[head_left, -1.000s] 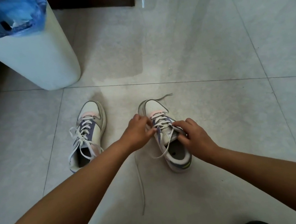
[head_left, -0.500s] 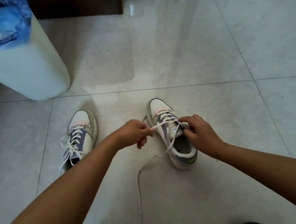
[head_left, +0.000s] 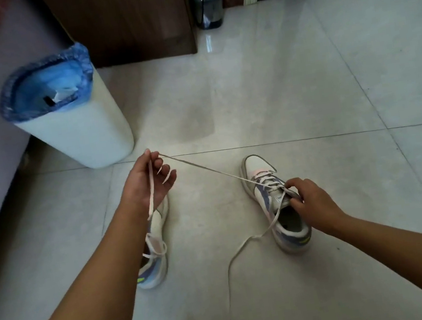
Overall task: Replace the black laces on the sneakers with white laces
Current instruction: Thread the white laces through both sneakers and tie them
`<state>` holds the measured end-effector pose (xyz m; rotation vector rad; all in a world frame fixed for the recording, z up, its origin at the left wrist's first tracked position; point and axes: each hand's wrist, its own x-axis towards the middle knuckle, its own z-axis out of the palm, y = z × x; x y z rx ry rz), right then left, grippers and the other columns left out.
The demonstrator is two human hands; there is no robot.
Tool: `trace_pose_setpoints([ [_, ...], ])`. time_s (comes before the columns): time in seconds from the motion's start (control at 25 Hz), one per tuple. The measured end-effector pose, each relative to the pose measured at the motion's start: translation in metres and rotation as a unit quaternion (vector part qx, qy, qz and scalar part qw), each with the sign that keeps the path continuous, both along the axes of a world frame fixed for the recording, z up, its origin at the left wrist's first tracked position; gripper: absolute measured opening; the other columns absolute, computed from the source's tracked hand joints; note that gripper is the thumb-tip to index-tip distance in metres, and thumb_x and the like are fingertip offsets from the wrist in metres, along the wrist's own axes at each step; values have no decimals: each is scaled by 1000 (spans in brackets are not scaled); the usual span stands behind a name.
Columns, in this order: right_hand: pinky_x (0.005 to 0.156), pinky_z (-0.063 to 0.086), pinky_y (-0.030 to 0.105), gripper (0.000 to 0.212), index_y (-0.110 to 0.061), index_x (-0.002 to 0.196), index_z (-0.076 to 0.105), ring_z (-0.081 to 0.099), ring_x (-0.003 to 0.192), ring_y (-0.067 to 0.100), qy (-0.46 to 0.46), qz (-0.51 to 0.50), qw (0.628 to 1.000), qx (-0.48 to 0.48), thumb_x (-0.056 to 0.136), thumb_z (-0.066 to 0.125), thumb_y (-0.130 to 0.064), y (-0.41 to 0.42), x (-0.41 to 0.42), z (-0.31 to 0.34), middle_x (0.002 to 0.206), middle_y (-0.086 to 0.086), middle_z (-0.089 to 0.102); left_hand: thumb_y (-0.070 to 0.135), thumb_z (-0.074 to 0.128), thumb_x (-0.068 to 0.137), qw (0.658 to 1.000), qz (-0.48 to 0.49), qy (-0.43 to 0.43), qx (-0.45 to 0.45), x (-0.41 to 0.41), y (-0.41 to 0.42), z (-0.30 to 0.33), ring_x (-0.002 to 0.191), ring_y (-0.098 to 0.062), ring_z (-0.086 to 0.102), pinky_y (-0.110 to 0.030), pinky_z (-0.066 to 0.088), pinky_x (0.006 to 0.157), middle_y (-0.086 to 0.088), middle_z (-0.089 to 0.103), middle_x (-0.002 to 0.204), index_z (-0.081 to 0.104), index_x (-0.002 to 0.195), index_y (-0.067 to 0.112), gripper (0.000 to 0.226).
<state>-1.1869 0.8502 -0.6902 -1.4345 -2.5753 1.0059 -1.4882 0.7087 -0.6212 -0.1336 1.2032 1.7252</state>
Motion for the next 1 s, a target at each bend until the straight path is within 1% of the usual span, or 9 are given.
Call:
trace_pose_setpoints([
  [0.2, 71, 38, 27, 30, -20, 122, 51, 49, 83, 19, -6, -16, 1000, -19, 92, 53, -13, 0, -7, 2, 102, 6, 52, 29, 41, 99, 978, 204, -27, 45, -49, -21, 7, 47, -6, 49, -21, 44, 60, 8, 56, 53, 58, 81, 19, 26],
  [0.32, 72, 40, 28, 31, -21, 123, 50, 50, 82, 19, -2, -17, 999, -27, 92, 53, -14, -2, -18, 3, 102, 7, 52, 23, 40, 100, 966, 252, 4, 47, -71, -39, 10, 55, -6, 52, -19, 48, 58, 7, 60, 58, 58, 84, 17, 25],
  [0.44, 76, 44, 30, 35, -21, 126, 48, 52, 87, 21, -9, -1, 1000, -23, 91, 53, -16, -7, -24, 2, 112, 9, 52, 23, 45, 99, 981, 190, 42, -20, -57, -38, 1, 58, -2, 55, -19, 49, 67, 10, 61, 62, 60, 85, 20, 21],
  [0.52, 75, 48, 35, 37, -19, 125, 49, 55, 90, 26, -14, 13, 1000, 23, 89, 56, -17, -8, -20, 4, 113, 10, 50, 21, 48, 98, 989, 98, 60, -97, -20, -18, -15, 54, -1, 46, -17, 44, 59, 12, 54, 50, 62, 86, 21, 18],
  [0.64, 63, 49, 40, 23, -10, 99, 67, 55, 80, 35, 37, 97, 981, 166, 76, 71, -10, -5, -17, 5, 97, 15, 54, 12, 53, 95, 984, -22, 72, -161, 49, 14, -39, 47, -2, 45, -13, 36, 41, 7, 55, 53, 63, 84, 16, 15],
  [0.72, 58, 49, 41, 13, -10, 79, 71, 56, 74, 38, 53, 118, 968, 213, 66, 73, -10, -5, -22, 5, 89, 16, 59, 7, 60, 90, 978, -68, 73, -185, 89, 32, -50, 45, -2, 53, -14, 40, 40, -1, 60, 66, 64, 89, 10, 5],
  [0.84, 68, 49, 43, 8, -10, 79, 73, 55, 88, 41, 38, 100, 979, 176, 70, 72, -12, -13, -31, 3, 98, 17, 60, 1, 62, 88, 977, -78, 71, -185, 124, 50, -54, 56, -12, 60, -18, 52, 47, -10, 60, 74, 59, 99, 1, 11],
  [0.92, 83, 42, 41, 12, -9, 91, 72, 46, 106, 38, 10, 73, 988, 133, 81, 66, -12, -17, -34, 0, 114, 15, 55, -1, 60, 88, 975, -90, 88, -185, 134, 57, -54, 63, -15, 60, -22, 54, 56, -10, 61, 75, 60, 90, 3, 4],
  [1.0, 89, 35, 36, 18, -10, 100, 70, 39, 115, 31, -5, 51, 993, 111, 87, 60, -17, -18, -34, -2, 123, 10, 48, 1, 62, 88, 965, -107, 119, -207, 141, 57, -57, 68, -14, 61, -25, 52, 61, -6, 63, 74, 60, 79, 8, 12],
])
